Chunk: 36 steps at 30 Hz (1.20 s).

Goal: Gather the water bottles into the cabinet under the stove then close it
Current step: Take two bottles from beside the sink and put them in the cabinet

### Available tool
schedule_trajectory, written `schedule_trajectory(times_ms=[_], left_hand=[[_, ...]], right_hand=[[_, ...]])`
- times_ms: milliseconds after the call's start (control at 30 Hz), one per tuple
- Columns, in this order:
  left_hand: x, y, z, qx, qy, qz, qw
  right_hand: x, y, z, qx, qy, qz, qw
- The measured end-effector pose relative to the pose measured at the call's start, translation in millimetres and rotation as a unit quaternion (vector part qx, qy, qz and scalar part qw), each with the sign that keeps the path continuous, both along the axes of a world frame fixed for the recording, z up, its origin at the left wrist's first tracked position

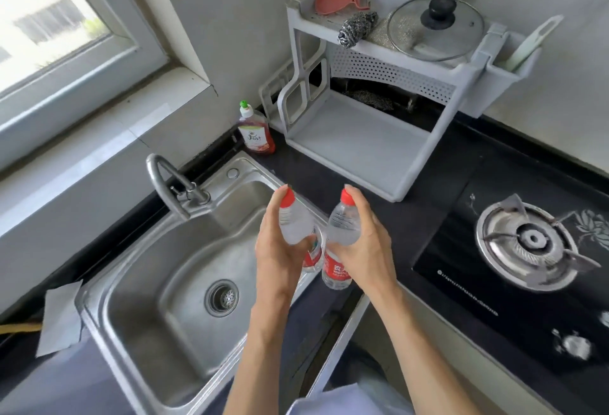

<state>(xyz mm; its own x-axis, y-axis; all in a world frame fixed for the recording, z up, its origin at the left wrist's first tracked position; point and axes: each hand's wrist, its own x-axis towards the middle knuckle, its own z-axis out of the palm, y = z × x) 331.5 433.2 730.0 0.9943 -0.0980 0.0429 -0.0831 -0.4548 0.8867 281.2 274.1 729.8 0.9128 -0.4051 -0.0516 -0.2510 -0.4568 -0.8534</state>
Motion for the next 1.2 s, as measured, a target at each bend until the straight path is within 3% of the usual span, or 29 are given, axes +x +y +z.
schedule_trajectory(times_ms=[167, 333, 500, 967, 1200], left_hand=[[-77.5, 52.9, 24.9, -0.043, 0.029, -0.097, 0.994], [-167.8, 95.0, 57.3, 0.011, -0.04, -0.143, 0.989], [-245.0, 123.2, 88.4, -0.002, -0.029, -0.189, 0.981], [-414.0, 82.8, 137.2, 0.016, -0.048, -0.358, 0.932], [-529.6, 64.8, 137.0, -0.029, -0.04, -0.378, 0.925]], right_hand=[[-81.1, 31.4, 44.0, -0.052, -0.037, 0.013, 0.998], [-197.4, 66.6, 95.9, -0.086, -0.036, 0.035, 0.995], [-298.4, 97.6, 131.0, -0.105, -0.028, 0.021, 0.994], [-530.1, 104.3, 161.5, -0.13, -0.049, -0.114, 0.984], [-686.8, 108.2, 159.1, -0.101, -0.035, -0.21, 0.972]])
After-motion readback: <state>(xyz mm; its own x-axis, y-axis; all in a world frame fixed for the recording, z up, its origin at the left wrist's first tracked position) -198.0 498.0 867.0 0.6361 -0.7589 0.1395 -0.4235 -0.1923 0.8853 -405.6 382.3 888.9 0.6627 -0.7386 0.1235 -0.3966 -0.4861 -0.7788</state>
